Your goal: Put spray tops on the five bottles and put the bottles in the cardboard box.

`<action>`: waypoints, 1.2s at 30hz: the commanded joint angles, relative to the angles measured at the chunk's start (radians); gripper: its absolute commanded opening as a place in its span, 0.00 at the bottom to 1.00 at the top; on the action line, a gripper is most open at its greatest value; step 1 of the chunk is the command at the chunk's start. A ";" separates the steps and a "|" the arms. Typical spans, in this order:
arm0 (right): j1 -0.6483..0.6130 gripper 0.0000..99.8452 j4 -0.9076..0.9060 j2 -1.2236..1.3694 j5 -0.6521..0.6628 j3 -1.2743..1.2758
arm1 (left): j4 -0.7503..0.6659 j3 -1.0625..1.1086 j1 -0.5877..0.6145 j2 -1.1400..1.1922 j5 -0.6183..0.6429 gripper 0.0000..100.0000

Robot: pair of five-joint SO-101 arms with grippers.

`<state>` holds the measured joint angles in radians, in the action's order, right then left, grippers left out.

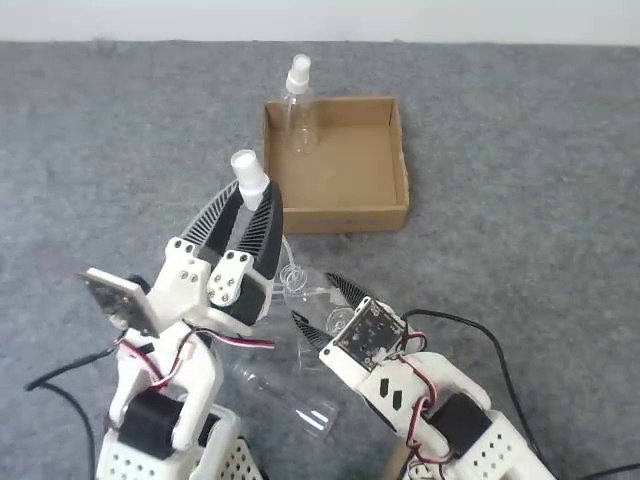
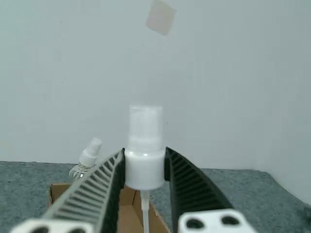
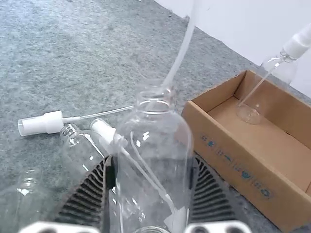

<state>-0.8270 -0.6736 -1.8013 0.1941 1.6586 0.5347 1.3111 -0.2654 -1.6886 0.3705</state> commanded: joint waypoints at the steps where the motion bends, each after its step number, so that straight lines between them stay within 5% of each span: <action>1: 0.030 0.02 0.016 -0.015 0.012 0.023 | 0.037 -0.010 -0.005 -0.014 0.005 0.01; 15: 0.070 0.02 0.016 -0.015 0.011 0.025 | 0.095 -0.002 0.003 -0.012 0.003 0.01; 21: 0.070 0.02 0.019 -0.015 0.009 0.025 | 0.104 0.079 0.003 -0.014 -0.107 0.01; 36: 0.068 0.02 0.016 -0.015 0.012 0.025 | 0.130 0.076 0.003 -0.015 -0.060 0.01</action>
<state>-0.7702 -0.6736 -1.7998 0.1956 1.6586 0.6575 1.4124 -0.2685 -1.7024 0.3046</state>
